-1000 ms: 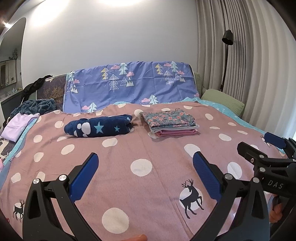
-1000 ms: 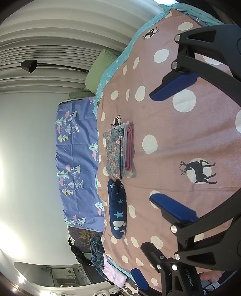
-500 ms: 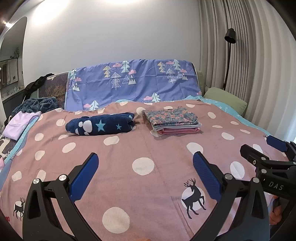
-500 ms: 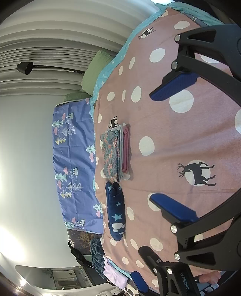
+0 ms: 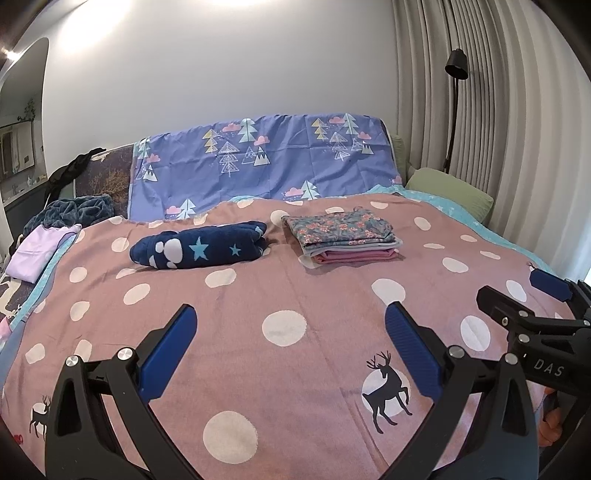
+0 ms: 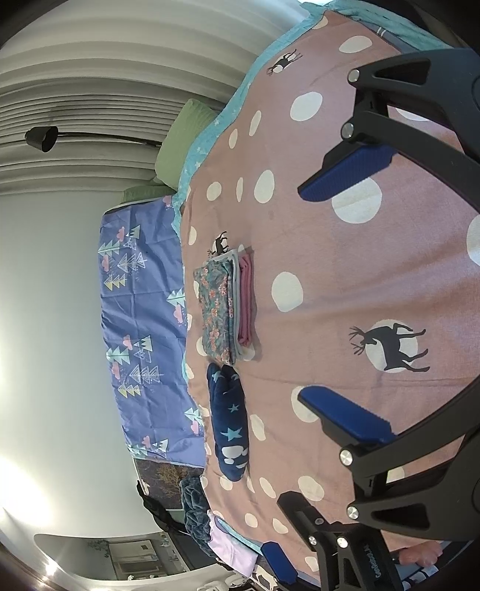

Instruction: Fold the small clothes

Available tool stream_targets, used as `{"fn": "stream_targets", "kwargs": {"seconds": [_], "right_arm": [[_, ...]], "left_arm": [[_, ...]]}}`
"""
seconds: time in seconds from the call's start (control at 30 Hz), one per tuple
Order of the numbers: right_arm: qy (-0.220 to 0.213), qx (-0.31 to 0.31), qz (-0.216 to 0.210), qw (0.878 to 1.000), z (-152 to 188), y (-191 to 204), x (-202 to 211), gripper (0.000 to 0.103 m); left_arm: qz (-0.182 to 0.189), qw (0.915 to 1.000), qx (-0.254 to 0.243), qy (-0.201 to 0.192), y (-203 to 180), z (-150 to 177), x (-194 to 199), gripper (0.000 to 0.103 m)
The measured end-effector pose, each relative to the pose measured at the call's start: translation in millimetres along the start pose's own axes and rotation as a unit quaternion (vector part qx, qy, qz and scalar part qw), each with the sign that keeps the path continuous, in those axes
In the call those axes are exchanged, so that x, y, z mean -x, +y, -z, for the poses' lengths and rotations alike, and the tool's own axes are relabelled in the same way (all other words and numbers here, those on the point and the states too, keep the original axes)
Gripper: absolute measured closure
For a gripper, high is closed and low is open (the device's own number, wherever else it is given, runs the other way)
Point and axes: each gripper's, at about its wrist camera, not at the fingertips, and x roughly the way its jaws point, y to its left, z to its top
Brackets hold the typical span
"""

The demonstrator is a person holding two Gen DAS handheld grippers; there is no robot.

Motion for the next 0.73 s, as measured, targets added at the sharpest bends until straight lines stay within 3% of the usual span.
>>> {"fn": "stream_targets", "kwargs": {"seconds": [0.73], "right_arm": [[0.007, -0.007, -0.003, 1.000, 7.4, -6.0, -5.1, 0.002]], "left_arm": [[0.000, 0.9999, -0.011, 0.011, -9.6, 2.1, -2.1, 0.001]]}}
